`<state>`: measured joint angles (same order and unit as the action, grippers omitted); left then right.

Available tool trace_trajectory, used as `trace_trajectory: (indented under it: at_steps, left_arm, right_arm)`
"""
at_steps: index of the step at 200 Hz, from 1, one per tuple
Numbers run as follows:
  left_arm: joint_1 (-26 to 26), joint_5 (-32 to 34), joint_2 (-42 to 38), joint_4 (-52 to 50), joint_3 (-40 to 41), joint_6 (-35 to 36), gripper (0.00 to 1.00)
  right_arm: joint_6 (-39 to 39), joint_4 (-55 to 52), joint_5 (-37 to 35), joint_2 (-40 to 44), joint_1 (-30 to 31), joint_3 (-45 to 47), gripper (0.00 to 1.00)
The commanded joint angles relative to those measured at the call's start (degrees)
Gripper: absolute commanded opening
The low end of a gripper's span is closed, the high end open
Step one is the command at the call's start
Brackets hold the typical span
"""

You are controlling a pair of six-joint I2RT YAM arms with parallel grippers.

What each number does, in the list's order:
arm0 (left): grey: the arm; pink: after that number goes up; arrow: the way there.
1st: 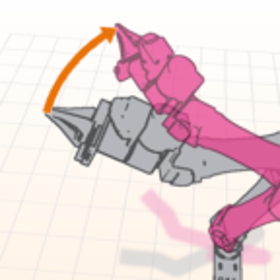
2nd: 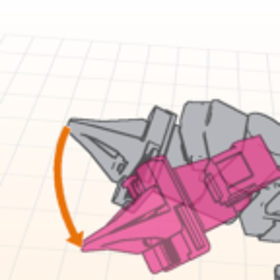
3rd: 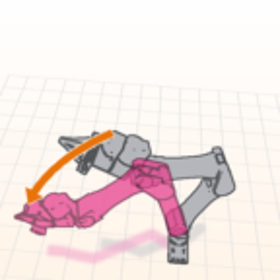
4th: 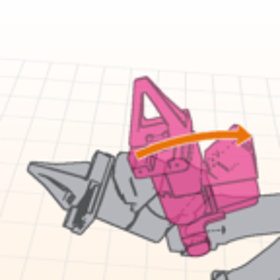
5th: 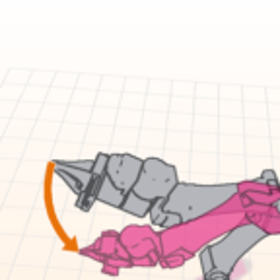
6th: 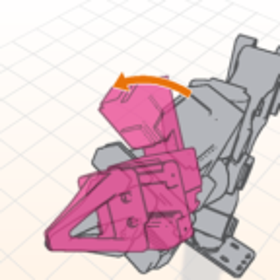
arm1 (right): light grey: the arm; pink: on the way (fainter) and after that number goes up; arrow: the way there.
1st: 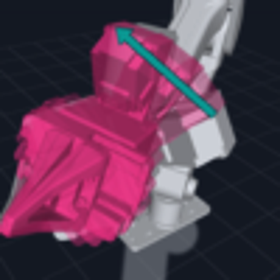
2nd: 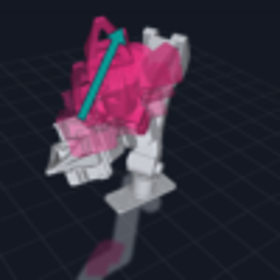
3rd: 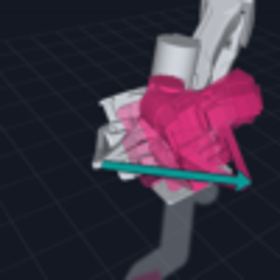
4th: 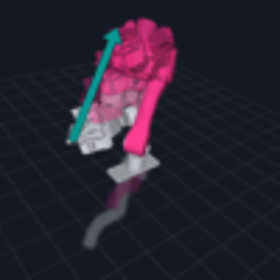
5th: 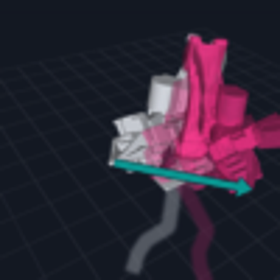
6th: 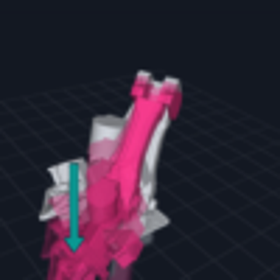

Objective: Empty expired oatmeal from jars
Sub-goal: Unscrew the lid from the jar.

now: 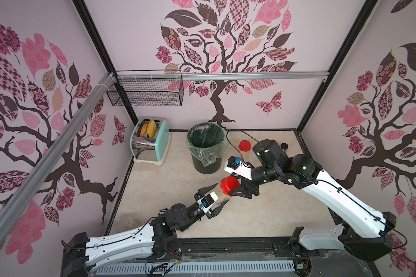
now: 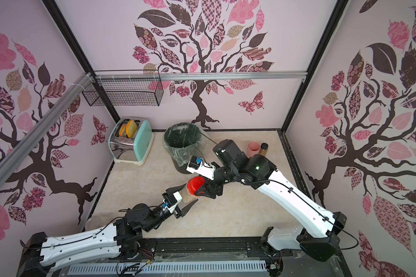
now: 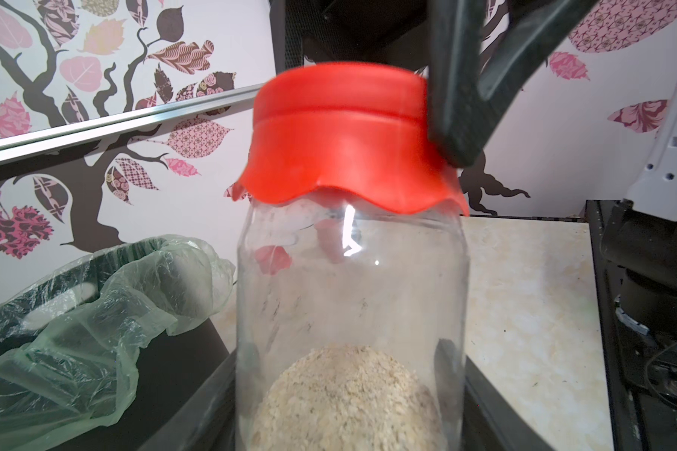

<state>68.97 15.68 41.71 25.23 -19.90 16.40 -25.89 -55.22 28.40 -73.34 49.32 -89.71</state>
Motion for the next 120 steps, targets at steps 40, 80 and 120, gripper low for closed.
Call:
trace_trajectory:
  at_steps: [40,80,120]
  left_arm:
    - [-0.53,1.29,0.49,-2.35,-2.06,-1.14,0.59]
    - [-0.52,1.35,1.41,0.05,-2.10,-0.77,0.59]
    - [-0.56,2.53,2.14,3.43,-1.19,-0.24,0.61]
  right_arm:
    - [-10.71,3.68,5.49,4.31,1.07,0.84,0.99]
    - [2.03,7.86,-3.05,3.67,1.09,-2.08,1.00]
    - [32.00,2.28,-19.90,2.15,1.19,-9.86,1.00]
